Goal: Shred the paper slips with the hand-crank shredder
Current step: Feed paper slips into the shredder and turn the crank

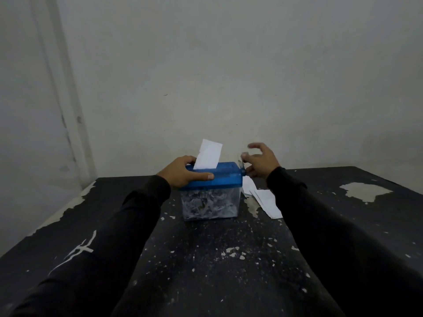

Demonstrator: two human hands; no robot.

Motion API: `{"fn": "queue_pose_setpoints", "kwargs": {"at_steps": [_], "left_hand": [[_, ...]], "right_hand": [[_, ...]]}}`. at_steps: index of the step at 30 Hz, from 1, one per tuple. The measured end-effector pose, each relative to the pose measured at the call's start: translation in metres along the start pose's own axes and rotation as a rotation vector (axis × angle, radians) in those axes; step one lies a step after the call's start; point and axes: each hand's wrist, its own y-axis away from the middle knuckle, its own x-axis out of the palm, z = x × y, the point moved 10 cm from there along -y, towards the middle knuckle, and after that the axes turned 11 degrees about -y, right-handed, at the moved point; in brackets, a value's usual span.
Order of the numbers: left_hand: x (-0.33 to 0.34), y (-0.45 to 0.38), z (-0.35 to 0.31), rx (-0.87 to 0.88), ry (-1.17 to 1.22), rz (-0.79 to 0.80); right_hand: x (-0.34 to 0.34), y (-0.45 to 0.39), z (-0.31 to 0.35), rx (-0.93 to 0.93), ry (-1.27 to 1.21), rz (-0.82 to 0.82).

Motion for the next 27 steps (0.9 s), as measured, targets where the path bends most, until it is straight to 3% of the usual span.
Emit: {"fn": "queue_pose_setpoints", "kwargs": {"at_steps": [4,9,14,17,21,27], "left_hand": [[0.001,0.001,0.0,-0.003,-0.012,0.003],[0.001,-0.001,0.003,-0.018,-0.004,-0.02],[0.0,-0.001,0.001,-0.018,0.008,-0.012],[0.0,-0.002,0.0,-0.008,-0.02,-0.006],[0.002,-0.004,0.001,0.008,-0.018,0.008],[0.003,-0.003,-0.001,0.034,-0.034,0.017]], "right_hand": [[-0.004,-0.005,-0.015,-0.025,0.076,-0.011],[-0.009,0.024,-0.073,0.079,0.397,0.074],[-0.017,0.068,-0.037,-0.124,0.16,-0.022],[-0.005,0.063,0.003,-0.106,-0.009,0.039],[-0.002,0.025,0.021,-0.078,0.154,0.021],[0.001,-0.005,-0.003,0.005,0.207,-0.018]]}}
